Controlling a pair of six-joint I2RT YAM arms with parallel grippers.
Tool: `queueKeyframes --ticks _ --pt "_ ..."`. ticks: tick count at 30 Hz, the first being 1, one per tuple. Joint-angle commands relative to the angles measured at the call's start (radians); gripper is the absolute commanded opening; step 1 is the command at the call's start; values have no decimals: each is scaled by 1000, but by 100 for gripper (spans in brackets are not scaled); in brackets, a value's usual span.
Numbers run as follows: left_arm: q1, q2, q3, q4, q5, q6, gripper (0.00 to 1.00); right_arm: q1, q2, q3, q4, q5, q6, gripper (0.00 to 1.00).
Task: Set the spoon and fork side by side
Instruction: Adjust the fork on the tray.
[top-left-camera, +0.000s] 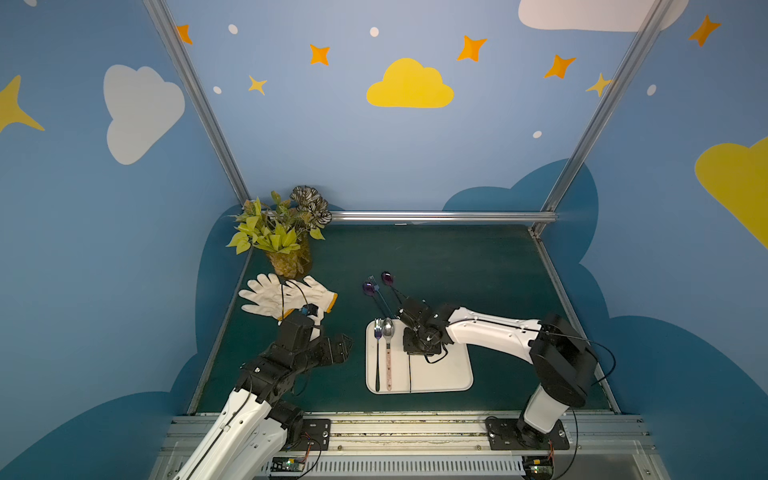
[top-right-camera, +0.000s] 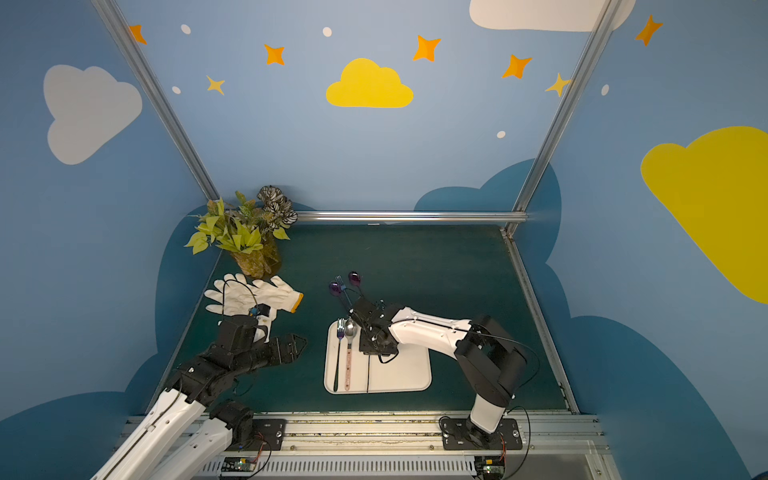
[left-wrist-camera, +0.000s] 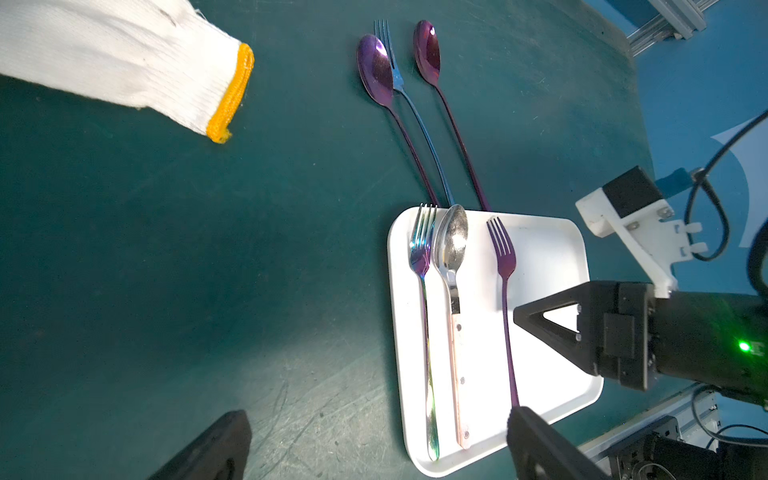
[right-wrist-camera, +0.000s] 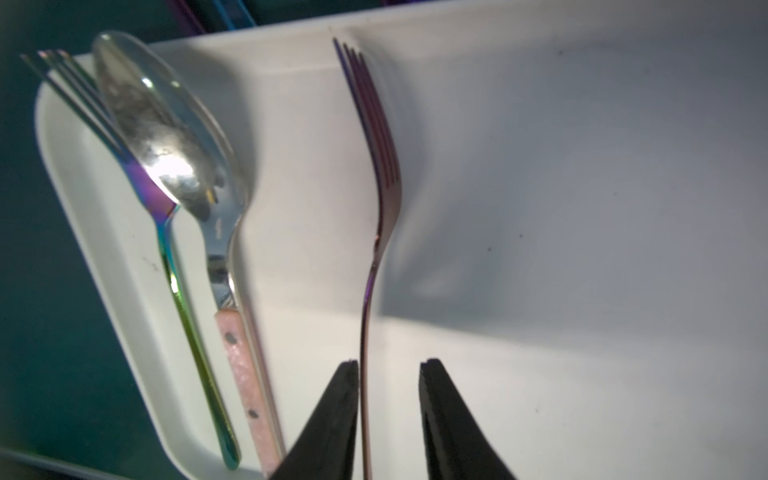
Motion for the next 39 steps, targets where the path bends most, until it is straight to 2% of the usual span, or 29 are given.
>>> queueKeyframes --ticks 1,25,29,33,39 --pt "-3 -5 -5 3 3 3 100 13 -27 24 -31 16 16 31" --pt "-3 -7 -2 -5 -5 3 100 -32 108 54 51 -40 -4 17" --pt "-4 -8 -2 -4 -5 4 100 -35 112 48 51 -39 1 11" --pt "-5 -7 0 -4 -6 4 100 -39 107 43 50 -40 4 0" --pt "-5 -7 1 -4 -7 4 100 -53 43 -1 130 -66 -18 0"
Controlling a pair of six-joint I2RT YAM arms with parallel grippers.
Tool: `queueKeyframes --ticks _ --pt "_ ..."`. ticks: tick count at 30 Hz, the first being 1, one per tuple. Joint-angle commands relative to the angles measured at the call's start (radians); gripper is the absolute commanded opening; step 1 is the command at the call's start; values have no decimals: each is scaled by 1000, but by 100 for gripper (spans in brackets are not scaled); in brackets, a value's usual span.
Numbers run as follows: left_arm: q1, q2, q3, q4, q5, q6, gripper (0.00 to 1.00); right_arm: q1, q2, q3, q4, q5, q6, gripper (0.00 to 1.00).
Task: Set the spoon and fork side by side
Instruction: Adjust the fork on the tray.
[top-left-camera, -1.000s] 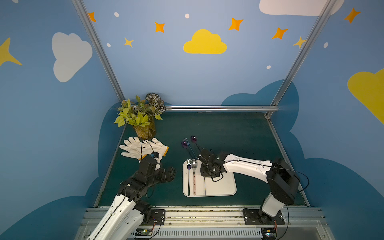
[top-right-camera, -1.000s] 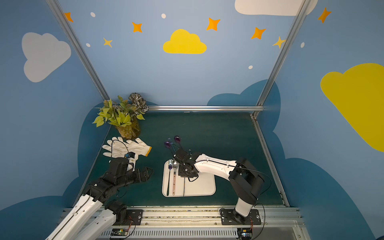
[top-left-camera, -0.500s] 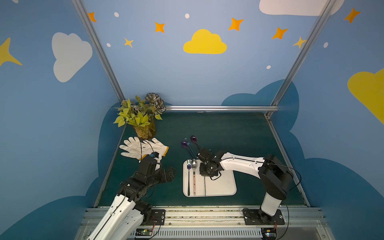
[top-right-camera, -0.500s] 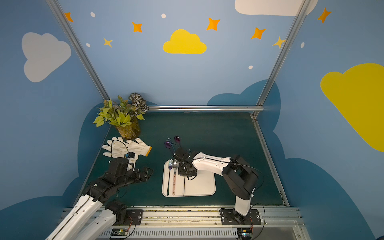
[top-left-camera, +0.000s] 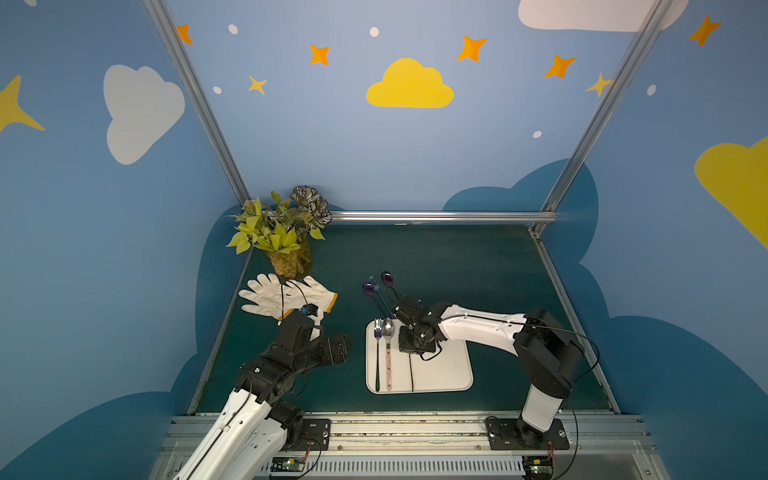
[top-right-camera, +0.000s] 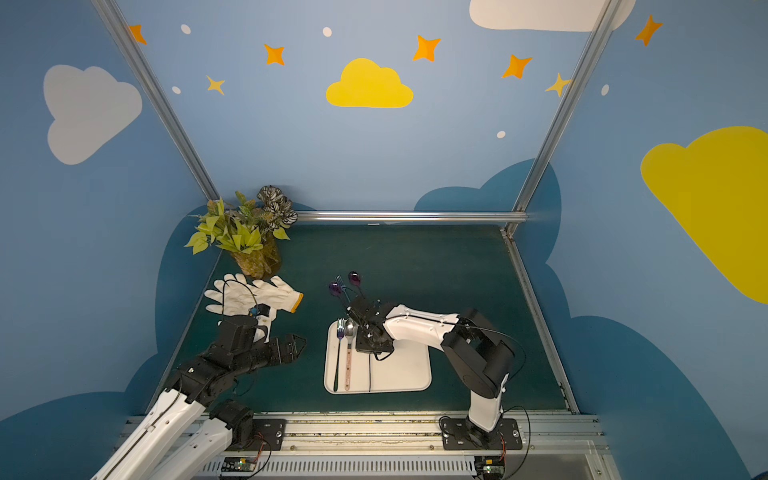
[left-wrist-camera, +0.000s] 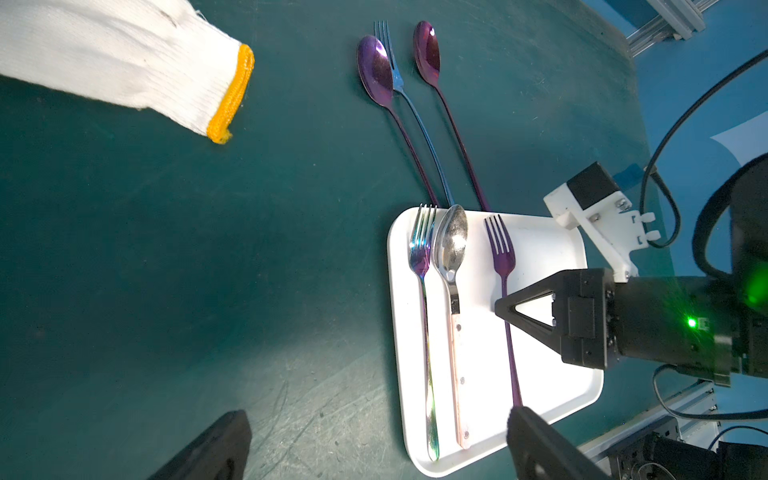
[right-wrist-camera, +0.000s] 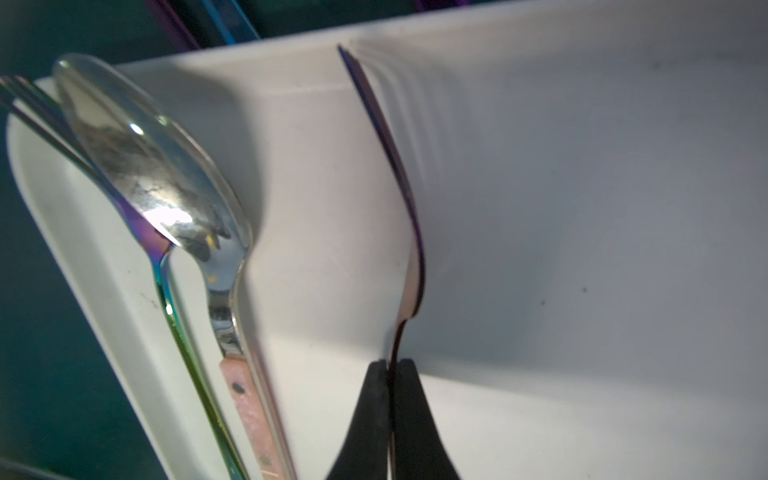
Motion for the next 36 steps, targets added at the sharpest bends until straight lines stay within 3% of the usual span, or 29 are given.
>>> queueKeyframes --ticks 1,6,12,36 --pt "-4 -5 -1 -4 -6 3 100 -23 -76 -56 120 -26 -9 0" --pt "-3 -6 -2 -2 -6 4 100 -57 -175 -217 411 -133 48 0" --pt "-4 -3 -5 0 -4 4 100 -57 -145 -241 557 -271 43 0" --pt "-5 10 -3 1 -7 6 100 -122 -66 -294 552 -387 25 0"
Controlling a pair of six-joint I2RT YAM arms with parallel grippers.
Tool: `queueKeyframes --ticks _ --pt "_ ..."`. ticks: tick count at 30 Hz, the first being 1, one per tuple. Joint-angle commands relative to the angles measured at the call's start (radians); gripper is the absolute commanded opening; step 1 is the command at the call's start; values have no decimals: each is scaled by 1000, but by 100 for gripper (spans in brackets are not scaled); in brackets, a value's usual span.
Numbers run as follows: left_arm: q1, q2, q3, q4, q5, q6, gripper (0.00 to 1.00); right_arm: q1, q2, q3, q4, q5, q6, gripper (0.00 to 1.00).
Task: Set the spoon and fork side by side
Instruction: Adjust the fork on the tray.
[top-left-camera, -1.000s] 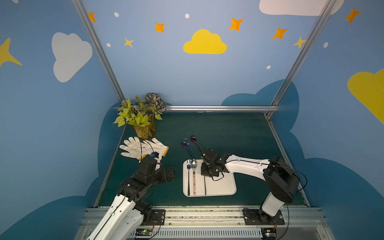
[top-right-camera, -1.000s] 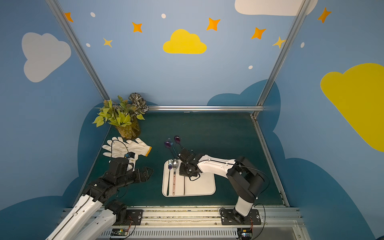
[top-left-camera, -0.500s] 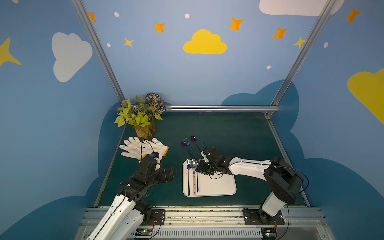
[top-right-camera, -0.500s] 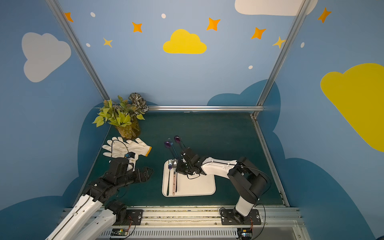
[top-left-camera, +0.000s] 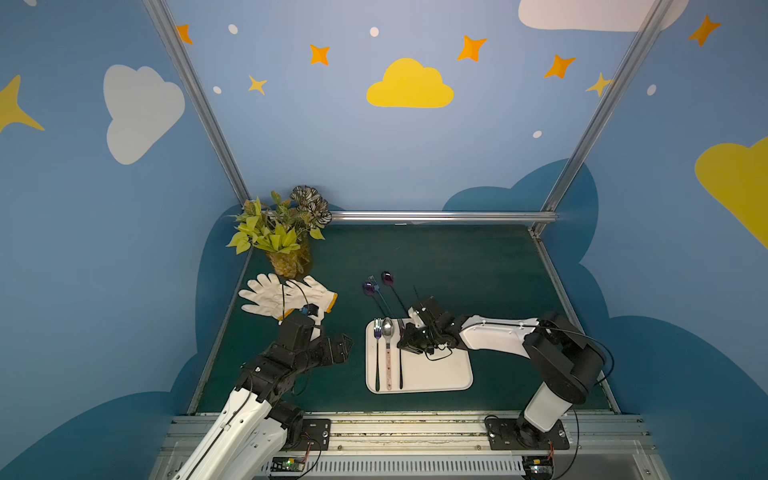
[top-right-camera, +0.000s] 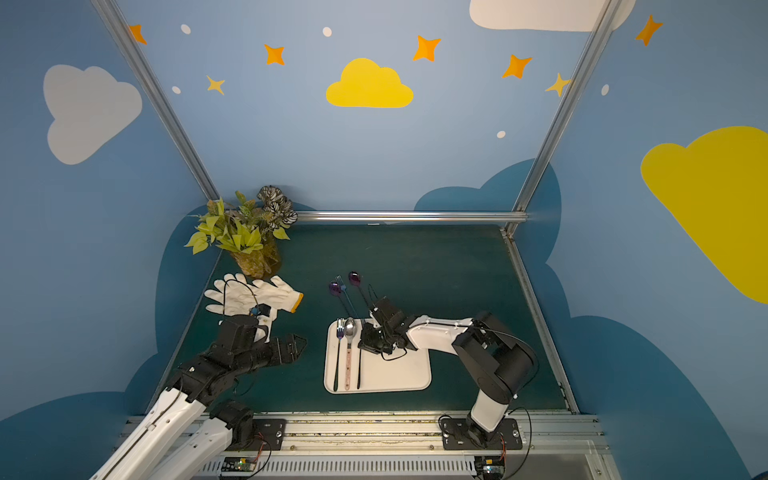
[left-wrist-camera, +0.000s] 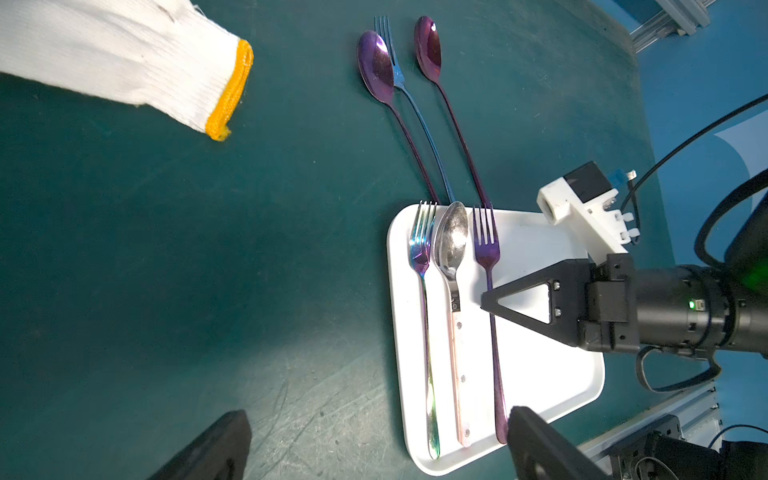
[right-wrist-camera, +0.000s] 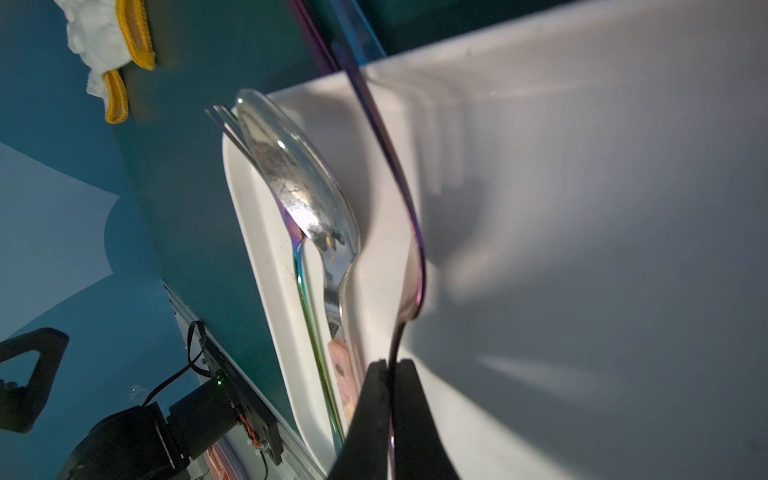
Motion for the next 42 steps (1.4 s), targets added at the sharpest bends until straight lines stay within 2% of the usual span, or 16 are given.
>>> queueKeyframes --ticks 1,5,15,19,23,27,30,42 --pt "-3 1 -3 1 -7 6 100 -12 27 9 -2 -35 -19 0" --pt "-3 -2 -2 -2 -8 5 100 -25 26 -2 -15 -36 -27 0" --pt "-3 -3 -5 -2 -16 2 100 -44 -30 36 -190 8 -112 29" --pt "-3 -5 -5 -2 -15 2 100 -18 -59 120 -374 85 -166 37" --pt "-3 -4 -5 -2 -16 2 100 59 -69 260 -591 232 -190 45" --pt "-3 -7 -5 -3 -16 2 100 143 -3 402 -813 402 -153 49" --pt "-3 -7 -5 -4 -12 2 100 184 57 462 -888 473 -121 52" --pt "-6 -7 0 -5 -2 3 100 216 195 537 -853 429 -122 52"
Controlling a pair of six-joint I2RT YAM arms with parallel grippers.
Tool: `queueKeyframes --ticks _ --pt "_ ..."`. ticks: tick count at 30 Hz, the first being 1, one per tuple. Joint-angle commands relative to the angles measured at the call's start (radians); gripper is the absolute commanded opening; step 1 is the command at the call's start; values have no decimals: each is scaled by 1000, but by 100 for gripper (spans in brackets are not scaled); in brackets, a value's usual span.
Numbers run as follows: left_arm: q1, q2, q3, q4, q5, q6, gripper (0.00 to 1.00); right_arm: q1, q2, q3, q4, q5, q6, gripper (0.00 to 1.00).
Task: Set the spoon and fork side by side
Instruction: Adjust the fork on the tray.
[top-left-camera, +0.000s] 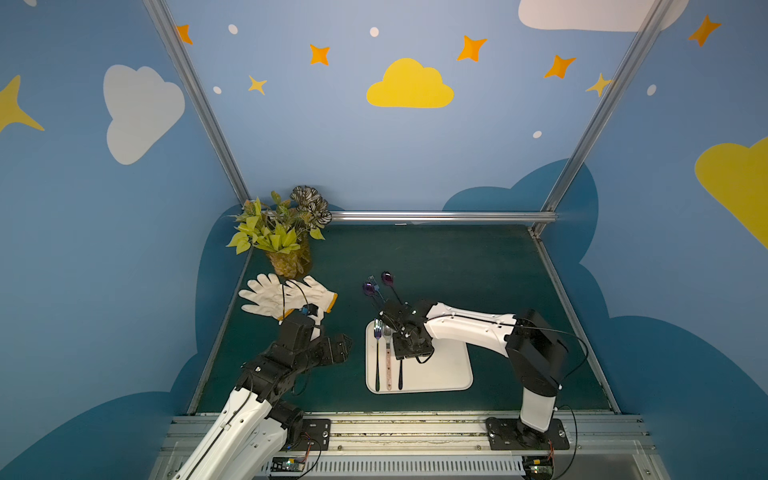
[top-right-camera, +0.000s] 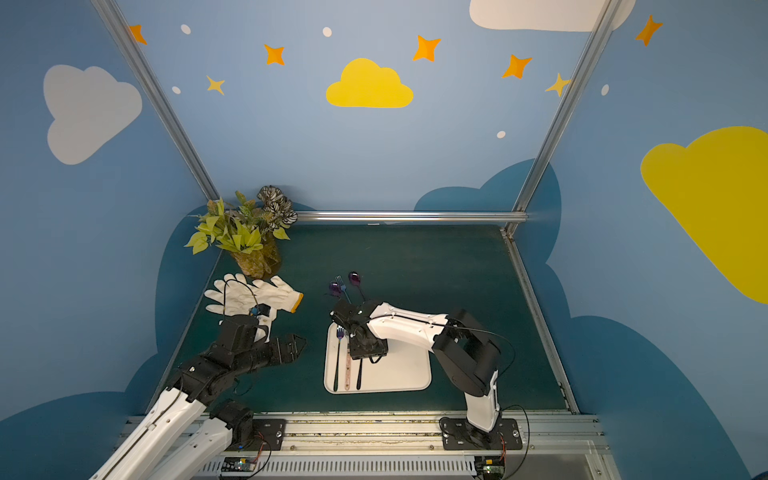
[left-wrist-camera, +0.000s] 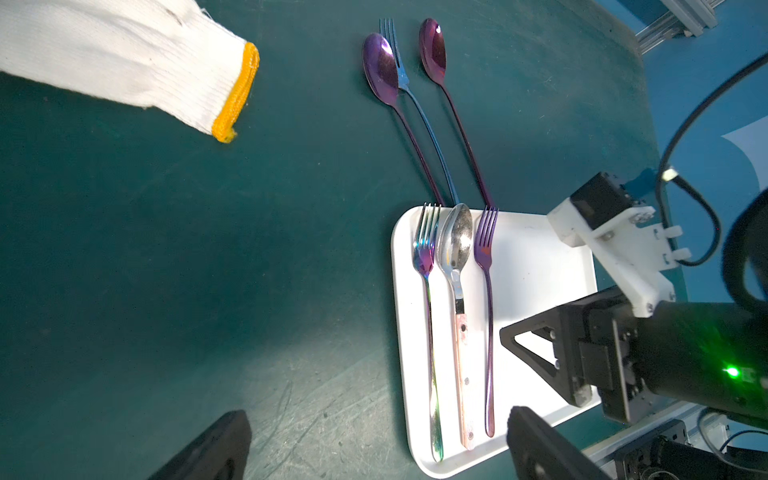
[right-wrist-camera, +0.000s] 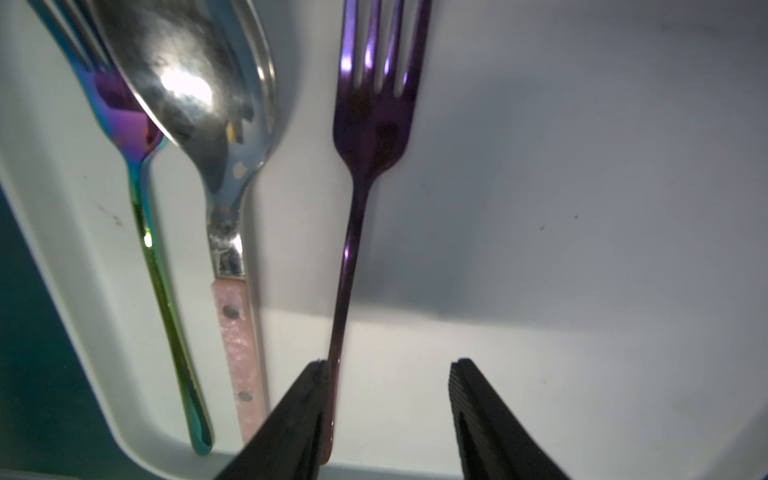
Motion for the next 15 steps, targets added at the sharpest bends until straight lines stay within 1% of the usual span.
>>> queueKeyframes --ticks 1,4,7,15 --pt "-5 -7 0 -5 8 4 100 8 23 46 -17 -4 -5 52" --pt "-5 -6 0 -5 7 4 100 6 43 60 -13 -8 -13 52" --pt "-5 -7 1 -7 7 4 100 -1 56 54 -13 -15 -14 50" --pt "-4 -5 -1 -7 -2 4 100 -17 44 -8 30 -43 -29 45"
